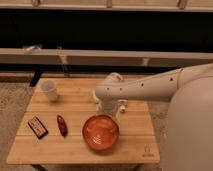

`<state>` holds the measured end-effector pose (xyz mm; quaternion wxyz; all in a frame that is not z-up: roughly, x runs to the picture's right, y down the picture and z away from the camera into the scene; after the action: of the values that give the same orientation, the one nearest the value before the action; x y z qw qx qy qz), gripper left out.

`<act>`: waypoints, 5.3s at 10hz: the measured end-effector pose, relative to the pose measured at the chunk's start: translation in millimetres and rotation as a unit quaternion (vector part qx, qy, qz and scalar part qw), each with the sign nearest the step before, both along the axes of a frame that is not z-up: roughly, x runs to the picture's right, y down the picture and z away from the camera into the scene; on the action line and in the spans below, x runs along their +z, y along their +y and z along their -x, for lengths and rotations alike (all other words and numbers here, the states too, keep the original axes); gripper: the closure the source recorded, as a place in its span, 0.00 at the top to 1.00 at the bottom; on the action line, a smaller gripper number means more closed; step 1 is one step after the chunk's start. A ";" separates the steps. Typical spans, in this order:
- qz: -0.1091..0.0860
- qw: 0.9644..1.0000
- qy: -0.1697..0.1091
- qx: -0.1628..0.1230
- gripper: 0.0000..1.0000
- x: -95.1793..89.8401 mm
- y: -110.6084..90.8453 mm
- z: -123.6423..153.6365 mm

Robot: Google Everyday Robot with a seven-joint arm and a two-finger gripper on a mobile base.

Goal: Pick up the ceramic bowl

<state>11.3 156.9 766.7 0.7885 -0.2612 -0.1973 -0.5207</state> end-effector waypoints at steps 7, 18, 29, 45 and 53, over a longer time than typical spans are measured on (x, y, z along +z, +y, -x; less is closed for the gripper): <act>-0.001 1.000 0.000 0.000 0.80 -0.4 -0.6 0.0; -0.001 1.000 0.000 0.000 0.80 -0.3 -0.6 0.0; 0.046 0.997 -0.053 0.045 0.80 41.7 16.8 -36.7; 0.086 0.983 -0.129 0.102 0.44 41.9 67.8 -19.5; 0.052 0.978 -0.161 0.126 0.00 12.2 8.0 -36.9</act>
<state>48.2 165.0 778.9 0.7910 -0.1876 -0.3795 -0.4418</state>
